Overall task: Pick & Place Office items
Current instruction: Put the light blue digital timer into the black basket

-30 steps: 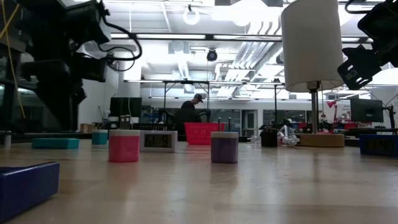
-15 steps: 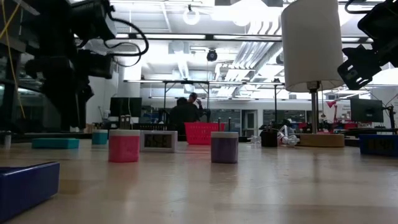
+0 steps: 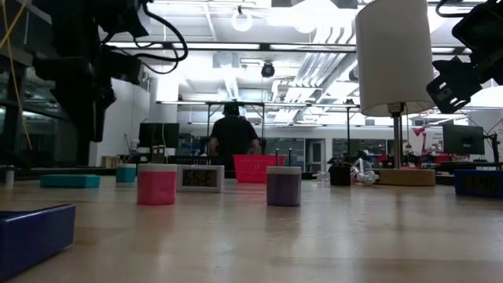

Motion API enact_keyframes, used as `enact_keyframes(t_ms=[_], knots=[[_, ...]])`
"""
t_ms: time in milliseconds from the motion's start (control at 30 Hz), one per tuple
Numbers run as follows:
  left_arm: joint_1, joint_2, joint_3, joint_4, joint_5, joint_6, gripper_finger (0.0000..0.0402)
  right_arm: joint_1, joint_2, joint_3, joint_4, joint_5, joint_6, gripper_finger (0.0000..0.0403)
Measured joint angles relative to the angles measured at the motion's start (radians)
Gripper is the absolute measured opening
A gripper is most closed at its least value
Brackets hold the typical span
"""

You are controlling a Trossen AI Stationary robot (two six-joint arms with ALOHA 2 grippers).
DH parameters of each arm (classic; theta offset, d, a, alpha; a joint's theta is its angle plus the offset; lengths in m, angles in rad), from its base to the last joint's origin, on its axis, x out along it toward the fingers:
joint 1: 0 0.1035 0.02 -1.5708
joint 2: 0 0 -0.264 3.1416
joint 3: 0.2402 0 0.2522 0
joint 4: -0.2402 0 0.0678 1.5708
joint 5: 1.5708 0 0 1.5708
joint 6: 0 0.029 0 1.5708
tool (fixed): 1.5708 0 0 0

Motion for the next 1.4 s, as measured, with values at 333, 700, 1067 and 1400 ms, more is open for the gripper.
enact_keyframes(t_ms=[333, 700, 1067, 1400], knots=[[0.000, 0.145, 0.029, 0.011, 0.061, 0.044, 0.0193, 0.000, 0.000, 0.000, 0.000, 0.000, 0.000, 0.0204], [0.000, 0.211, 0.060, -0.022, 0.062, 0.047, 0.0193, 0.000, 0.000, 0.000, 0.000, 0.000, 0.000, 0.0204], [0.000, 0.281, 0.061, -0.006, 0.088, 0.087, 0.0193, 0.000, 0.000, 0.000, 0.000, 0.000, 0.000, 0.0204], [0.000, 0.295, 0.061, 0.004, 0.089, 0.088, 0.0193, 0.000, 0.000, 0.000, 0.000, 0.000, 0.000, 0.0204]])
